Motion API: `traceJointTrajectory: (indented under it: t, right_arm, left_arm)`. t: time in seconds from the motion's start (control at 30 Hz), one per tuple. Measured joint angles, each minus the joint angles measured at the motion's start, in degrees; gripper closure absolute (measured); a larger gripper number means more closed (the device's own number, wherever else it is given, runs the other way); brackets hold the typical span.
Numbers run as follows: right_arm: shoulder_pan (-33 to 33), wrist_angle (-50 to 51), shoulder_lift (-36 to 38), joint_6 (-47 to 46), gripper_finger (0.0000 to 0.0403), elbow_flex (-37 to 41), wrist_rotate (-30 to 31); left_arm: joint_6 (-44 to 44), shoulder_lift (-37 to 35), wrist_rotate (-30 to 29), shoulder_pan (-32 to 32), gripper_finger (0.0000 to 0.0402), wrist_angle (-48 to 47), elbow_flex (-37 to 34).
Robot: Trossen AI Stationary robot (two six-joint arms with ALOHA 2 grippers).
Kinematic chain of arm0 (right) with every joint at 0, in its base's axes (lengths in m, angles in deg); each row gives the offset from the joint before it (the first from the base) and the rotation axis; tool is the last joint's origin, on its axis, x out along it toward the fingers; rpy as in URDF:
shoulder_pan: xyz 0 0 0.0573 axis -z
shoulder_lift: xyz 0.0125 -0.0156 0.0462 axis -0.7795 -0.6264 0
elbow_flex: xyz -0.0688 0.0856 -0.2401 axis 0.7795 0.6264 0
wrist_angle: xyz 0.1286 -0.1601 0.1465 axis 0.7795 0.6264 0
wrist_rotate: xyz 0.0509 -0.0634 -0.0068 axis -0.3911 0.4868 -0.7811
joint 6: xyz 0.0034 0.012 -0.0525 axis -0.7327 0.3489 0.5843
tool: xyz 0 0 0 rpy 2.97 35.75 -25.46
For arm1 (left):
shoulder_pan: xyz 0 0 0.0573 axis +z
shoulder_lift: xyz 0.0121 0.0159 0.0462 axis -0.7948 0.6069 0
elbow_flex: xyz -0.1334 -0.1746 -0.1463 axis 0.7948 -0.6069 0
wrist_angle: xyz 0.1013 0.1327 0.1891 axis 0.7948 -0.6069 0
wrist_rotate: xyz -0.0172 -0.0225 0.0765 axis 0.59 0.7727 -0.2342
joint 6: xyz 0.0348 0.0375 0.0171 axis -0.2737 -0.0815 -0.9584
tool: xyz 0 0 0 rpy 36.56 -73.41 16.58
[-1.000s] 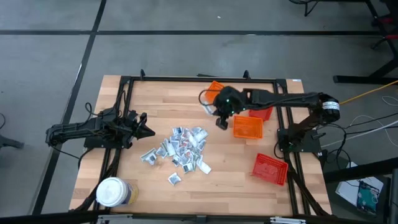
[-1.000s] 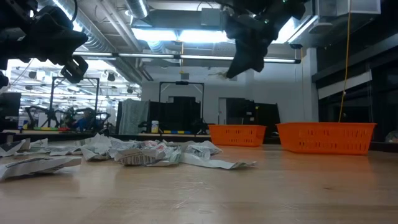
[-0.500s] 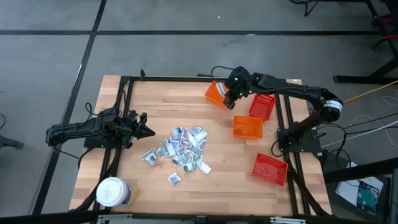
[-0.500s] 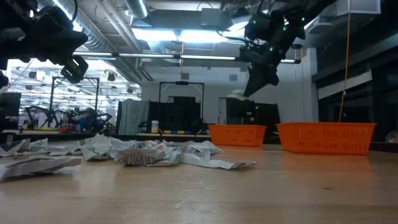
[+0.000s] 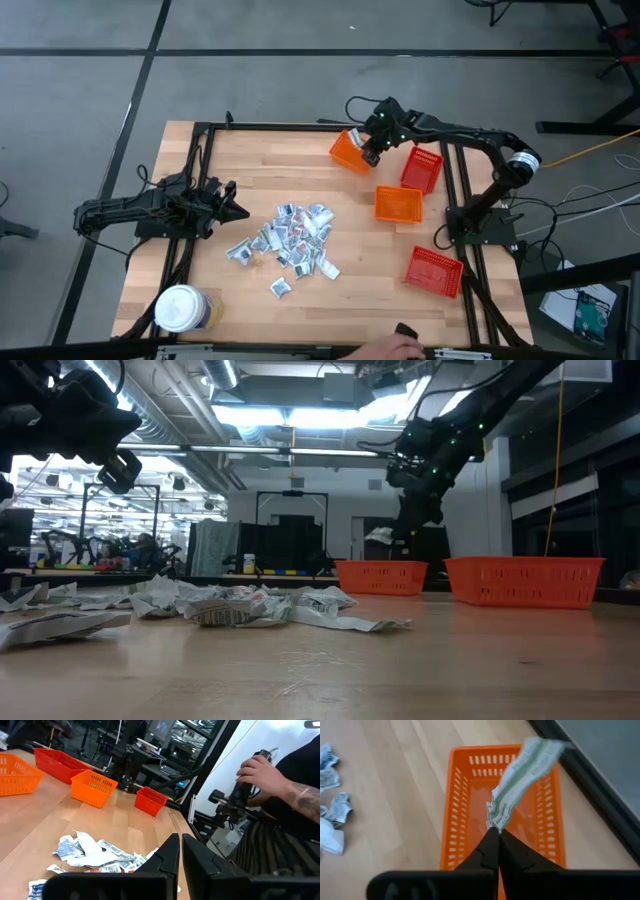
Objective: Pick & Place First Aid Supplies
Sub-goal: Put the green bandage pack into the top orange bin
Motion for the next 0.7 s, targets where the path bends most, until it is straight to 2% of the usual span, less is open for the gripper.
traceJointTrajectory:
  t: [0.17, 0.37, 0.5, 0.7]
  right_arm:
    - [1.04, -0.81, -2.12, -1.42, 0.0398, 0.00, -3.77]
    - [1.03, -0.61, -2.70, -5.46, 0.0384, 0.00, -4.00]
    - [1.02, -0.59, -2.70, -7.49, 0.0344, 0.00, -3.99]
    - [0.30, -0.59, -2.70, -9.15, 0.0263, -0.12, -2.38]
  left_arm:
    - [0.00, 0.00, -0.02, 0.00, 0.0386, 0.00, 0.00]
    - [0.00, 0.00, -0.02, -0.02, 0.0386, 0.00, 0.00]
    - [0.00, 0.00, 0.00, -0.01, 0.0386, 0.01, 0.00]
    - [0.00, 0.00, -0.01, -0.01, 0.0386, 0.01, 0.00]
